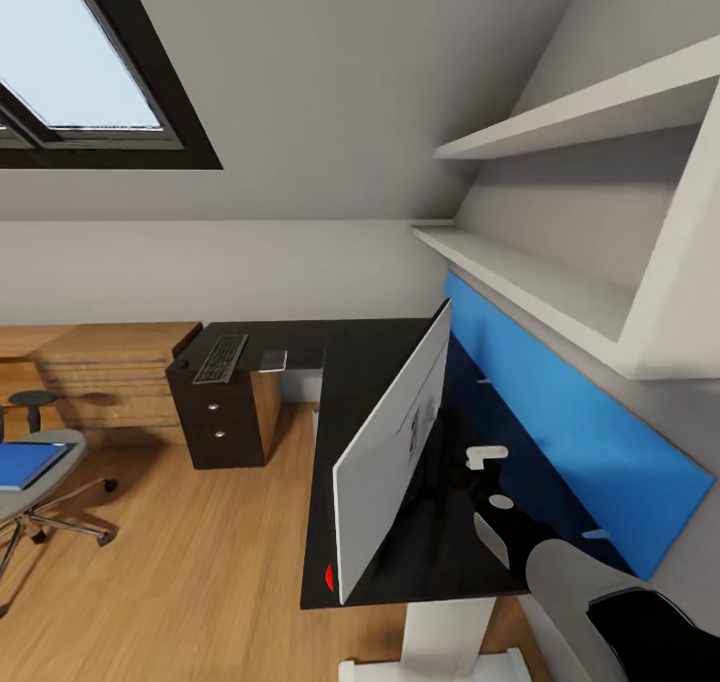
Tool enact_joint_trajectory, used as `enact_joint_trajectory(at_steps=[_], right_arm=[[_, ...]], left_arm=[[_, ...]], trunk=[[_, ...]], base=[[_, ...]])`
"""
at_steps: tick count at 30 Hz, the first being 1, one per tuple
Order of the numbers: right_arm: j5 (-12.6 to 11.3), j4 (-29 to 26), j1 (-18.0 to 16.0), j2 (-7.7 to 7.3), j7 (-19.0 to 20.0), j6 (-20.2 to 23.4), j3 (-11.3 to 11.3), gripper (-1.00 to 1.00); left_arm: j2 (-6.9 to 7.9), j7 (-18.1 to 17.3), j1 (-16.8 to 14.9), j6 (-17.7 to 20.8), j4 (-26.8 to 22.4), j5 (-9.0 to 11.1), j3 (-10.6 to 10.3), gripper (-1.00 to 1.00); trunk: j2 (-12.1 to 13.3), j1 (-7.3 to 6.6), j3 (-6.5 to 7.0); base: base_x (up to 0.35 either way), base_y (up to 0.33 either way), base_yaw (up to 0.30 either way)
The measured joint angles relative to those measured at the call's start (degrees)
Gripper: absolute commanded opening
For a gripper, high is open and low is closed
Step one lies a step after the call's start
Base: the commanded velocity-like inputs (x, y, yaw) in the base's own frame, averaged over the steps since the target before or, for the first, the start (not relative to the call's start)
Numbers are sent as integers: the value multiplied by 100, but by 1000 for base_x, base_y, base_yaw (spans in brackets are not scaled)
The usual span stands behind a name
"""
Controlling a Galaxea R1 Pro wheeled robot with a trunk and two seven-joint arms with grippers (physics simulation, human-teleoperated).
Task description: In the bedroom, organize the workspace by keeping the computer under the desk, ensuring the monitor is on the desk, placing the keyboard on the desk next to the monitor, placing the mouse on the desk next to the keyboard, moving the folder from the swivel chair onto the desk next to the mouse, stacking the notebook on top of the folder with the pen on top of the notebook, and positioning the swivel chair next to the desk.
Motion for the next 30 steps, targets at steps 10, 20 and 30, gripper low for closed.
enact_joint_trajectory(at_steps=[10,20,30], right_arm=[[1,18,0,-15,-8,0,0,100],[1,18,0,-34,-16,0,1,100],[1,19,0,-35,-19,0,1,100]], left_arm=[[43,1,0,5,-93,4,-2,100],[44,1,0,5,-92,1,-2,100],[44,1,0,5,-86,1,-2,100]], trunk=[[0,0,0],[0,-2,0],[0,-2,0]], base=[[139,15,0],[120,1,0],[114,0,0]])
